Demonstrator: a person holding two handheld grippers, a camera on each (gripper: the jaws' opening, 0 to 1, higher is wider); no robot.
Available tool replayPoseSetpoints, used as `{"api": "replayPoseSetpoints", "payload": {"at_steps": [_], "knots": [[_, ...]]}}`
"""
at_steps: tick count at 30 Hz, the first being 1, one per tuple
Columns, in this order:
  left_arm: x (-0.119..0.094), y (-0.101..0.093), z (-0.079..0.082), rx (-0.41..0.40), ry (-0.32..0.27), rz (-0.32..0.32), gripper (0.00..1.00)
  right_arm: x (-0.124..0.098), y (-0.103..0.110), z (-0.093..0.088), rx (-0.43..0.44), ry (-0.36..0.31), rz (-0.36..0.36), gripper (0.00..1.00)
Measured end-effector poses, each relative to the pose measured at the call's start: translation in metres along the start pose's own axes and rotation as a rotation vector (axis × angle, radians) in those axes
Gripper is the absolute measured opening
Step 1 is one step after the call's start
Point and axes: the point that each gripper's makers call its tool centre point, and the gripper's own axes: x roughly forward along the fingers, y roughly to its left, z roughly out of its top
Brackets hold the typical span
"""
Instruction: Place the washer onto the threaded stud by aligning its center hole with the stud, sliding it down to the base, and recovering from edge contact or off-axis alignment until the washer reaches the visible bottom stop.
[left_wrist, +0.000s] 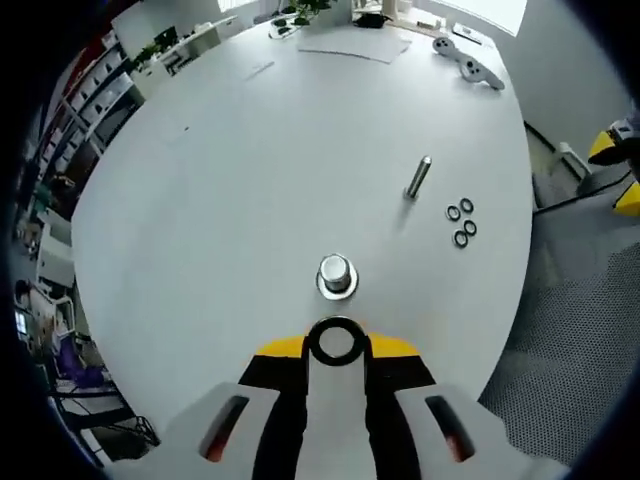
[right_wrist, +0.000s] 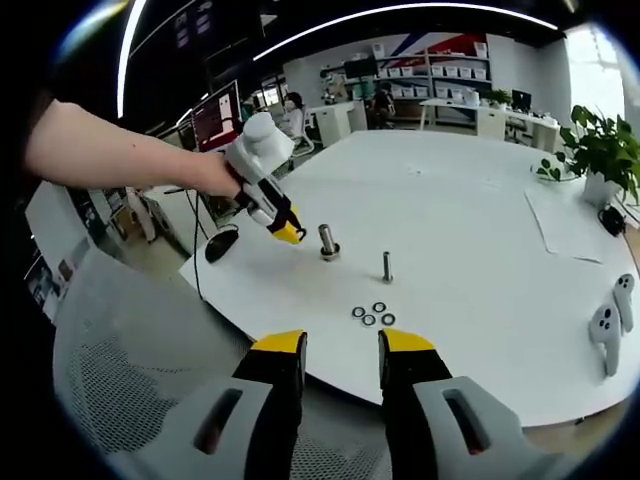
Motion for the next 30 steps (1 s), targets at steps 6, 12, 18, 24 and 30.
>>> {"api": "replayPoseSetpoints", "payload": {"at_steps": [6, 12, 18, 24, 30], "knots": [[-0.005, 0.0, 0.021, 0.026, -0.025, -0.005, 0.18, 0.0, 0.0, 0.001, 0.002, -0.002, 0.0, 0.32], [-0.001, -0.004, 0.036, 0.038, -0.037, -0.017, 0.18, 0.0, 0.0, 0.001, 0.004, -0.002, -0.002, 0.32], [0.008, -0.005, 0.038, 0.054, -0.026, -0.027, 0.18, 0.0, -0.001, 0.001, 0.009, -0.007, -0.005, 0.32], [0.014, -0.005, 0.04, 0.068, -0.015, -0.028, 0.18, -0.001, -0.002, 0.003, 0.014, -0.013, -0.009, 0.31], [0.023, -0.005, 0.037, 0.073, 0.021, -0.024, 0.18, 0.0, -0.002, 0.002, 0.01, -0.009, -0.008, 0.31]]}}
